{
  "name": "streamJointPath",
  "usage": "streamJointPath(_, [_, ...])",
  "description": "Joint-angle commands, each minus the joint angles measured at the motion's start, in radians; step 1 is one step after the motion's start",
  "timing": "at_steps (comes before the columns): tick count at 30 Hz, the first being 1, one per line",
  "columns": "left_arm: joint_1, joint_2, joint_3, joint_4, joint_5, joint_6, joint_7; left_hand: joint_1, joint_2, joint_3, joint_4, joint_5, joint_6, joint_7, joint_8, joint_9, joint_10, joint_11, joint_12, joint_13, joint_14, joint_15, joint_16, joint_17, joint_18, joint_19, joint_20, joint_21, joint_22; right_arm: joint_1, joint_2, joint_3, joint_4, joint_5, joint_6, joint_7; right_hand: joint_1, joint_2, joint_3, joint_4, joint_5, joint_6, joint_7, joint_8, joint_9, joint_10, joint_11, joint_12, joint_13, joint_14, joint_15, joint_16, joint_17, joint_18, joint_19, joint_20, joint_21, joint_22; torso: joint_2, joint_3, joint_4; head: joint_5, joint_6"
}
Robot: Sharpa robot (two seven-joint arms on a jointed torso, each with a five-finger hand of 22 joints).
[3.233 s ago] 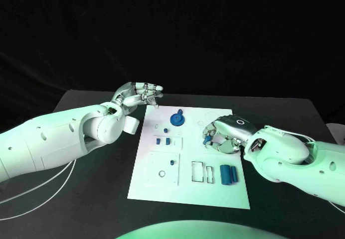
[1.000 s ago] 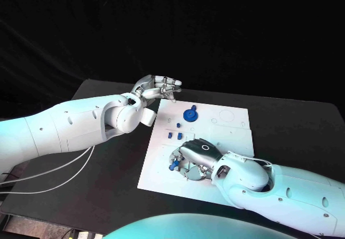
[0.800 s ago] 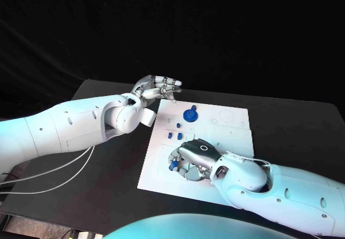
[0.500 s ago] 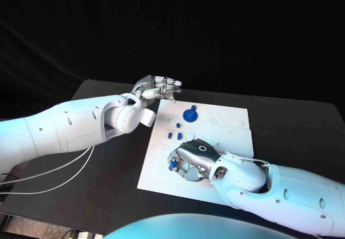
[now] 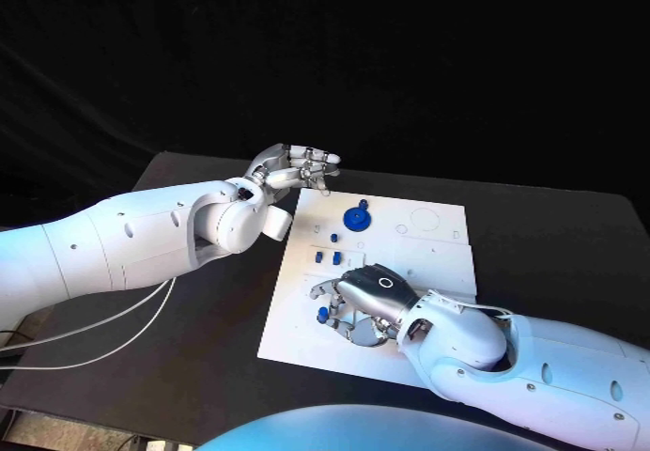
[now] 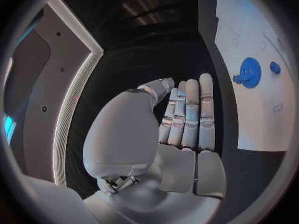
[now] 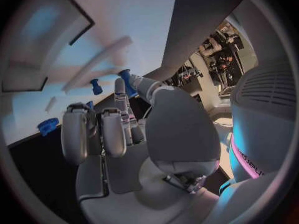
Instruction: Assemble the parts on the task board
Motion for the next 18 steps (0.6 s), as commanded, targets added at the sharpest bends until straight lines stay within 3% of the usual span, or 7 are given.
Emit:
streamJointPath(1, [0.001,0.001,0.001,0.003,-0.002,0.016,0.004,0.008,0.003,-0.002,-0.005,0.005,-0.001,0.001,-0.006,-0.001,-0.006,0.000,0.004,0.002,0.001,0.005,-0.007,-0.001,0.004,0.002,-0.002,0.006,0.001,-0.002,-0.015,0.000,0.022,0.003,-0.079,0.000,-0.004,-0.013,-0.010,0.002,0.010,-0.014,-0.006,-0.006,-0.001,0.001,-0.005,-0.005,0.003,0.042,-0.009,-0.004,-0.003,-0.011,0.023,-0.007,0.004,0.200,0.000,0.0003,-0.0001,-0.001,0.002])
streamJointPath(7, [0.001,0.000,0.000,0.002,-0.002,0.017,0.004,0.008,0.003,-0.002,-0.005,0.005,-0.001,0.001,-0.006,-0.001,-0.006,0.000,0.005,0.002,0.001,0.005,-0.007,-0.001,0.004,0.001,-0.002,0.007,0.001,0.003,-0.070,0.004,0.068,0.057,-0.157,0.035,0.005,-0.011,-0.016,0.000,0.025,0.028,0.014,0.018,0.011,0.021,-0.011,0.004,0.015,0.042,-0.014,-0.005,-0.004,-0.011,0.024,-0.010,0.004,0.201,-0.002,-0.0010,-0.0012,-0.013,0.011])
streamJointPath(11, [0.001,0.000,-0.001,0.001,-0.002,0.017,0.004,0.008,0.003,-0.002,-0.005,0.005,-0.001,0.001,-0.006,-0.001,-0.006,0.000,0.005,0.002,0.001,0.005,-0.007,-0.001,0.004,0.001,-0.002,0.007,0.001,0.029,-0.142,0.011,0.103,0.241,-0.203,0.106,0.025,-0.001,-0.006,-0.011,0.027,0.077,0.031,0.044,0.022,0.046,-0.011,0.018,0.031,0.039,-0.015,-0.011,-0.016,-0.009,0.019,-0.013,-0.011,0.198,-0.003,-0.0011,-0.0020,-0.033,0.022])
streamJointPath(14, [0.001,0.000,-0.003,-0.001,-0.002,0.017,0.004,0.008,0.003,-0.002,-0.005,0.005,-0.001,0.001,-0.006,-0.001,-0.006,0.000,0.005,0.002,0.001,0.005,-0.007,-0.001,0.004,0.001,-0.002,0.007,0.001,0.067,-0.222,0.013,0.126,0.470,-0.152,0.136,0.028,0.013,-0.006,-0.011,0.030,0.130,0.049,0.072,0.033,0.077,0.003,0.043,0.049,0.039,-0.005,-0.010,-0.014,-0.009,0.018,-0.009,-0.014,0.197,-0.005,-0.0023,-0.0030,-0.060,0.028])
streamJointPath(15, [0.001,0.001,-0.004,-0.001,-0.002,0.017,0.004,0.008,0.003,-0.002,-0.005,0.005,-0.001,0.001,-0.006,-0.001,-0.006,0.000,0.005,0.002,0.001,0.005,-0.007,-0.001,0.004,0.001,-0.002,0.007,0.001,0.080,-0.248,0.013,0.130,0.539,-0.124,0.137,-0.012,0.019,-0.030,0.017,0.036,0.155,0.046,0.090,0.041,0.090,0.005,0.070,0.073,0.043,0.000,-0.003,-0.001,-0.010,0.021,-0.004,-0.008,0.199,-0.005,-0.0026,-0.0024,-0.070,0.029])
streamJointPath(17, [0.000,0.002,-0.006,-0.002,-0.002,0.016,0.004,0.008,0.003,-0.002,-0.005,0.005,-0.001,0.001,-0.006,-0.001,-0.006,0.000,0.005,0.002,0.001,0.005,-0.007,-0.001,0.004,0.001,-0.002,0.007,0.001,0.106,-0.314,0.013,0.135,0.674,-0.049,0.128,-0.024,0.020,-0.061,0.023,0.049,0.170,0.035,0.115,0.055,0.101,-0.006,0.126,0.122,0.041,-0.008,-0.005,-0.008,-0.010,0.022,-0.006,-0.005,0.201,-0.005,-0.0045,-0.0029,-0.102,0.035])
streamJointPath(18, [0.000,0.002,-0.006,-0.002,-0.002,0.016,0.004,0.008,0.003,-0.002,-0.005,0.005,-0.001,0.001,-0.006,-0.001,-0.006,0.000,0.005,0.002,0.001,0.005,-0.007,-0.001,0.004,0.001,-0.002,0.007,0.001,0.114,-0.339,0.013,0.137,0.712,-0.024,0.124,-0.055,0.017,-0.095,0.044,0.052,0.170,0.029,0.130,0.067,0.111,-0.013,0.183,0.171,0.037,-0.013,-0.017,-0.035,-0.012,0.026,-0.007,0.004,0.204,-0.007,-0.0057,-0.0047,-0.117,0.034])
